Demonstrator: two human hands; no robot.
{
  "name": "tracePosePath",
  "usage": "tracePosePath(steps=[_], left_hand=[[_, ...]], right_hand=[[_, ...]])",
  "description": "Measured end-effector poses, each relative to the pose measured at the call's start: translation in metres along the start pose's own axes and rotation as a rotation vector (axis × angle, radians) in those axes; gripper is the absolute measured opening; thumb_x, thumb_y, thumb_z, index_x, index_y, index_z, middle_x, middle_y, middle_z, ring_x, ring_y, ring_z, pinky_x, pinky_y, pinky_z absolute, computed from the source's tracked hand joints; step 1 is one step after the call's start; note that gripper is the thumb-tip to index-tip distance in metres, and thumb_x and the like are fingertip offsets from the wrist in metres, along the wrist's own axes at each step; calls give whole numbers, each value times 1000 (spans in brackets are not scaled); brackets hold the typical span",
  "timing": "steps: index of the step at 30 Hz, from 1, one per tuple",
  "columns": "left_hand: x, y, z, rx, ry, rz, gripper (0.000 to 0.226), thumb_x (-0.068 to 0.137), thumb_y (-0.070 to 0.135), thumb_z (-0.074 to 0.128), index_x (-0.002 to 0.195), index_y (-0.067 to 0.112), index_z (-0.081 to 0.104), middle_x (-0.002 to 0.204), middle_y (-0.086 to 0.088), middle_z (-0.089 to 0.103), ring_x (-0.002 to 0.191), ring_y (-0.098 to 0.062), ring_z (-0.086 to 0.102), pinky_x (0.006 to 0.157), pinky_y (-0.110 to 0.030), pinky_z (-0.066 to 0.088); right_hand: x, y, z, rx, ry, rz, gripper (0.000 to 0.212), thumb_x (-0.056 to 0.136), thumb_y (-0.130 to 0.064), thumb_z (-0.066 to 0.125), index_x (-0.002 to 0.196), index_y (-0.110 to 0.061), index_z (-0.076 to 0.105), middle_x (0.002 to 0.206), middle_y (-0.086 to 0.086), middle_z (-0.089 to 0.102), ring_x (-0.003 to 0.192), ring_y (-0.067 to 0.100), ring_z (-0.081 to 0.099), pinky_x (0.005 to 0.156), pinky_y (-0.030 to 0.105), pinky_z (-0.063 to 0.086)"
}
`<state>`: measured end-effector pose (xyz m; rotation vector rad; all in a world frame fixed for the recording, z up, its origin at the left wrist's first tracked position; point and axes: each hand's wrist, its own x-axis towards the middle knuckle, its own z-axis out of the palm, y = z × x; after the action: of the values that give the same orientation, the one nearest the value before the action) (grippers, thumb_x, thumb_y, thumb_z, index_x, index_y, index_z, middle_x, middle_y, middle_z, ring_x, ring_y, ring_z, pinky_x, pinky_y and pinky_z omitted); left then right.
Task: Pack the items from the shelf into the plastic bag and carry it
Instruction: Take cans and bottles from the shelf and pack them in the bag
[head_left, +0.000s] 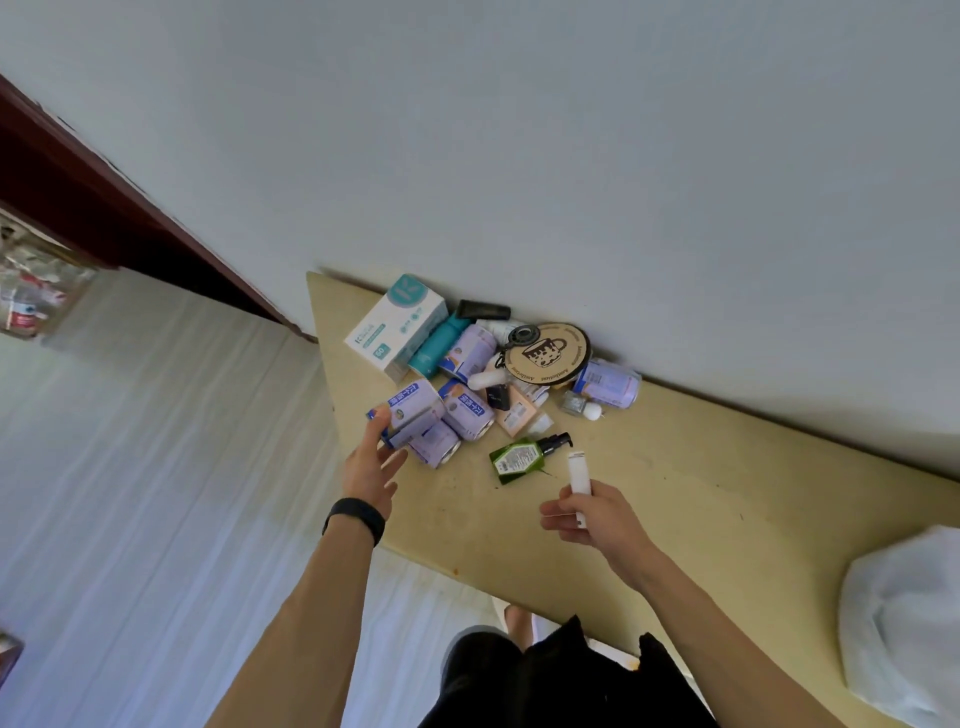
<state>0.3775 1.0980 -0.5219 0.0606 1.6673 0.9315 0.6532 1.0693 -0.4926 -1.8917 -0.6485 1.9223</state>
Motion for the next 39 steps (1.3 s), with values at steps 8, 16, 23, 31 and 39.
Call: tracePosePath(steps=[8, 16, 23, 31, 39], left_hand=[[-23, 7, 2, 16, -70, 41, 39, 84, 51, 66, 110, 23, 68, 110, -1, 70, 108, -19, 59, 97, -41, 39], [-73, -7, 36, 163, -498, 25, 51, 59, 54, 78, 99, 24, 70, 90, 1, 72, 74, -13, 58, 67, -30, 37], [-112, -19, 99, 374, -830, 123, 63, 66, 35, 83, 124, 26, 61, 108, 1, 73, 94, -14, 66, 78, -33, 43], [-154, -15, 172, 590, -1069, 329, 68, 59, 20, 92, 118, 42, 65, 120, 11, 68, 102, -15, 69, 90, -38, 56], [-220, -33, 261, 867, -1283, 466, 70, 57, 20, 91, 116, 43, 64, 120, 15, 66, 108, -6, 63, 95, -34, 53]], right_hand=[[-23, -10, 11, 77, 60, -108, 25, 98, -35, 56, 89, -12, 59, 83, 5, 69, 72, 18, 66, 72, 35, 51], [-68, -9, -4, 136, 97, -243, 16, 104, -23, 48, 117, -19, 55, 89, 9, 72, 56, 21, 54, 59, 34, 49], [-106, -15, -42, 390, 187, -182, 32, 96, -29, 59, 123, -18, 47, 98, 5, 65, 49, 18, 45, 50, 30, 41], [-149, -12, -98, 282, 167, -294, 42, 86, -53, 61, 123, -32, 62, 81, 0, 60, 53, 15, 35, 53, 28, 39], [-187, 16, -168, 486, 331, -367, 47, 89, -59, 52, 122, -27, 62, 70, -1, 61, 50, 18, 45, 43, 26, 34]])
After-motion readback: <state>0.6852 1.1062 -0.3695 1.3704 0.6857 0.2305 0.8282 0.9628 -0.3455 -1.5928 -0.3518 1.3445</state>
